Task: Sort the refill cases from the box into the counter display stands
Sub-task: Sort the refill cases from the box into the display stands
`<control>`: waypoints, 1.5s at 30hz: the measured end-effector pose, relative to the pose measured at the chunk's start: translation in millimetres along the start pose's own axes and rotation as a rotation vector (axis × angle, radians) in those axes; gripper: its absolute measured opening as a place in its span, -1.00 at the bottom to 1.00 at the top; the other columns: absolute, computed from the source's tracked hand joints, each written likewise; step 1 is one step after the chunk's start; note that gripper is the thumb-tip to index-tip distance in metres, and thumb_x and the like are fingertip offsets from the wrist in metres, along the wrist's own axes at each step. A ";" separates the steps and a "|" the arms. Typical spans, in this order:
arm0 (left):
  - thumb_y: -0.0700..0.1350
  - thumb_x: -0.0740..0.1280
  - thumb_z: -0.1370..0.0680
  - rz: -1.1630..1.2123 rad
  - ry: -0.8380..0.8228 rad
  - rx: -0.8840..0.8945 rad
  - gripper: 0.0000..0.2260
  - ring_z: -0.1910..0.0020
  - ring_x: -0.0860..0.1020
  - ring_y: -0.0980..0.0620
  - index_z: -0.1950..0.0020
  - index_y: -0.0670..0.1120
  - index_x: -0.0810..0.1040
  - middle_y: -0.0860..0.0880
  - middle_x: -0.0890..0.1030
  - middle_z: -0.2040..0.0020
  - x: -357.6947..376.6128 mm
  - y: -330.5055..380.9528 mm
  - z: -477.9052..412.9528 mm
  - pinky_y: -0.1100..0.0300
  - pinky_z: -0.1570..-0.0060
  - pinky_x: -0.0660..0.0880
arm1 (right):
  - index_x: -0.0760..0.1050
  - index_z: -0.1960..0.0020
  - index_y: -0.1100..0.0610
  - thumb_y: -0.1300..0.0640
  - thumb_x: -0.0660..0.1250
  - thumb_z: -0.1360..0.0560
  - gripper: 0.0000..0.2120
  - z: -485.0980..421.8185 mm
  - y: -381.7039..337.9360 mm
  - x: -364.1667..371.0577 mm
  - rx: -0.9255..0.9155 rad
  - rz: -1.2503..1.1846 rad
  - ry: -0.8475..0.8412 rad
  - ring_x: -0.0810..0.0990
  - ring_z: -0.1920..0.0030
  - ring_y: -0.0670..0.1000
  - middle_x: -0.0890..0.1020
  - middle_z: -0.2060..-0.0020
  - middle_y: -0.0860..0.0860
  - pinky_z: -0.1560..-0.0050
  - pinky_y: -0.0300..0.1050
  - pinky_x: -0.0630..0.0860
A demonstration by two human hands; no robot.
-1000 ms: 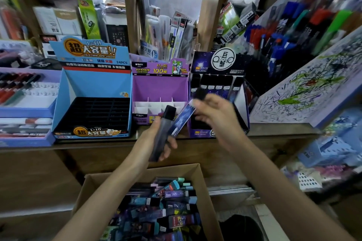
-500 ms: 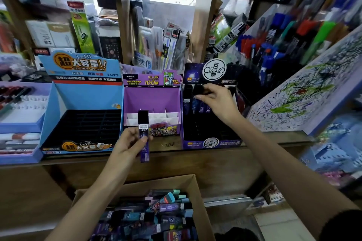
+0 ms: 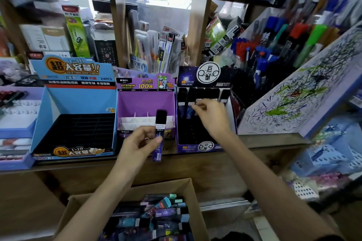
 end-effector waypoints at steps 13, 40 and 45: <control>-0.10 0.38 -0.51 -0.753 0.171 0.417 -0.68 -0.15 0.41 0.02 -0.24 -0.12 0.48 -0.06 0.48 -0.14 60.6 26.1 -44.0 0.15 -0.16 0.34 | 0.55 0.21 -0.01 0.17 0.39 -0.47 -0.88 17.1 13.5 -34.0 -0.040 -0.766 0.064 0.58 0.24 -0.17 0.63 0.31 -0.14 0.16 -0.25 0.51; 0.11 0.32 -0.51 -1.161 0.149 0.379 -0.64 -0.03 0.56 -0.17 -0.08 -0.17 0.59 -0.13 0.57 -0.06 44.4 -10.5 -59.2 -0.01 -0.01 0.42 | 0.41 0.36 0.17 -0.05 0.32 -0.51 -0.62 -37.6 15.4 -2.5 -0.128 0.145 -0.156 0.48 0.40 0.07 0.44 0.49 0.00 0.39 -0.13 0.32; 0.16 0.24 -0.54 -1.076 0.036 0.295 -0.54 -0.21 0.47 -0.10 -0.27 -0.15 0.49 -0.09 0.50 -0.25 42.8 -2.6 -57.8 0.05 -0.17 0.34 | 0.52 0.22 0.24 -0.09 0.30 -0.52 -0.62 -22.3 11.1 -10.4 -0.064 0.200 -0.157 0.57 0.24 0.14 0.56 0.35 0.10 0.23 -0.03 0.51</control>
Point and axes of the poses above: each hand's wrist, its own z-axis away from the middle knuckle, its own x-axis out of the palm, y = z × x, the point moved 5 cm from there along -z, towards the middle knuckle
